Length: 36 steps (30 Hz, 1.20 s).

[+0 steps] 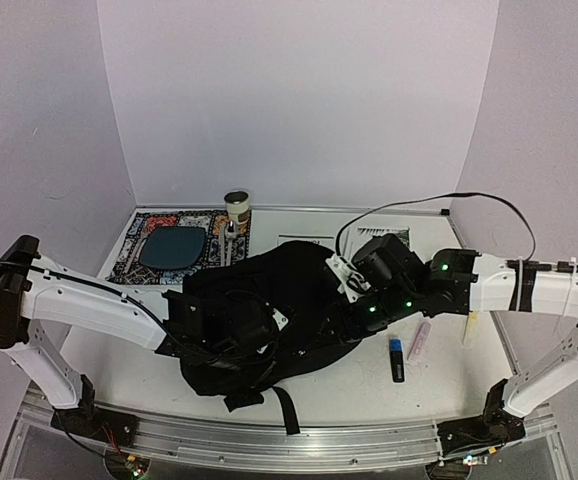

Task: Pack the student bag
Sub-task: Hold the largest pocket of the student bag, then grab the largest pocket of the student bag.

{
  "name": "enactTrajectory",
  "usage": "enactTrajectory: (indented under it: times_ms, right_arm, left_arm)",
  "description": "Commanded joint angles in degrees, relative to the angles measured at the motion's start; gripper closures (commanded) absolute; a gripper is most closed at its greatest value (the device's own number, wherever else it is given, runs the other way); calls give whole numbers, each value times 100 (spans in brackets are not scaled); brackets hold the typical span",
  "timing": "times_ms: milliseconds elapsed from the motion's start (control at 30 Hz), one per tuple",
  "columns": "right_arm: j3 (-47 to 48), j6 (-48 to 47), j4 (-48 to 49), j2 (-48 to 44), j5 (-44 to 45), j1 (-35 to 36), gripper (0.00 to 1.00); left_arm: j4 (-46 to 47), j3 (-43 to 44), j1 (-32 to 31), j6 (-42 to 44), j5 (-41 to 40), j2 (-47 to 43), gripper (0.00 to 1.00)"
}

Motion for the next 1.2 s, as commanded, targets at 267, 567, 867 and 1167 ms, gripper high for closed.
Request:
enactTrajectory:
  times_ms: [267, 567, 867, 1167]
  right_arm:
    - [309, -2706, -196, 328, -854, -372, 42]
    - [456, -3898, -107, 720, -2212, -1027, 47]
    - [656, -4066, -7, 1414, -2917, -1031, 51]
    - [618, -4066, -7, 1374, -3132, -1034, 75]
  left_arm:
    - [103, 52, -41, 253, 65, -240, 96]
    - [139, -39, -40, 298, 95, -463, 100]
    - [151, -55, -40, 320, 116, -483, 100]
    - [147, 0, -37, 298, 94, -438, 100]
